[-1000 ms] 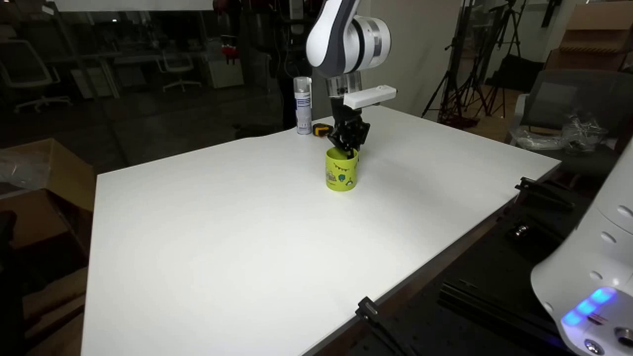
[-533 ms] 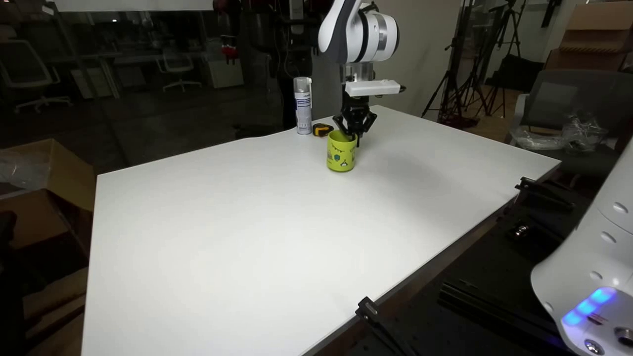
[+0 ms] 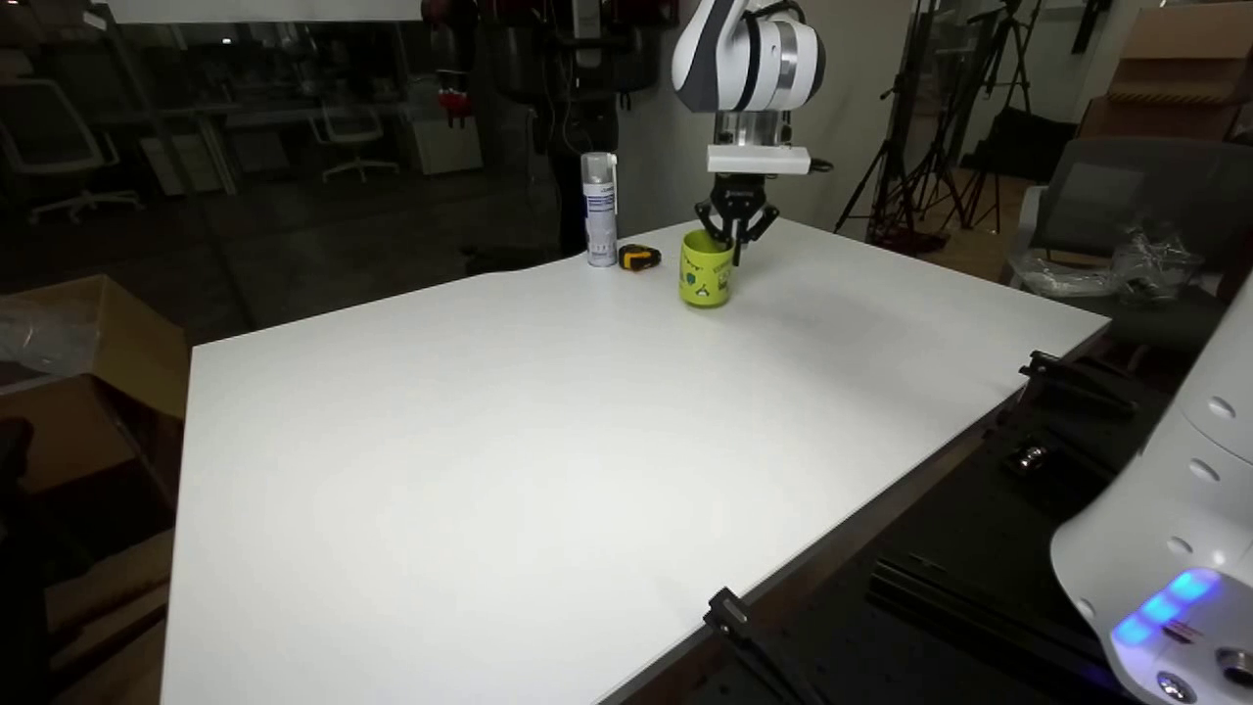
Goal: Move the yellow mug to the right
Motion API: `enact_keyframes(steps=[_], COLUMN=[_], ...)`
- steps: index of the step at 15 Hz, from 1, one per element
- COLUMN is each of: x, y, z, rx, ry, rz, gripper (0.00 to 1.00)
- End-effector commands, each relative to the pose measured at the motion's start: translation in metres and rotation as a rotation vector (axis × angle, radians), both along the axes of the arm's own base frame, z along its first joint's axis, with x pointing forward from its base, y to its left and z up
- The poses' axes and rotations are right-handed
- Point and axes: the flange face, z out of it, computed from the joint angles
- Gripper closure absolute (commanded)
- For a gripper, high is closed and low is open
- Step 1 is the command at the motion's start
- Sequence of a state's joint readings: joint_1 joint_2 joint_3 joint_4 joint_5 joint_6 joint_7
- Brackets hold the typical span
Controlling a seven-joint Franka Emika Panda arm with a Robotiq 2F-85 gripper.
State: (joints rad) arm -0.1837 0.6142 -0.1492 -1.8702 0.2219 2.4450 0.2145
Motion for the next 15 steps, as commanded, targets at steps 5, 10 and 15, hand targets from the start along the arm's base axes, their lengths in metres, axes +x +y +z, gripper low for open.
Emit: enact_keyframes(steps=[5, 10, 15], x=[0.014, 0.015, 0.018], y=[-0.025, -0.027, -0.026], z=[-0.011, -0.013, -0.011], rx=[-0.009, 0.040, 0.072], ry=[0.026, 0.059, 0.064], rz=[-0.380, -0.503, -0.556], gripper=[0.97, 0.97, 0.97])
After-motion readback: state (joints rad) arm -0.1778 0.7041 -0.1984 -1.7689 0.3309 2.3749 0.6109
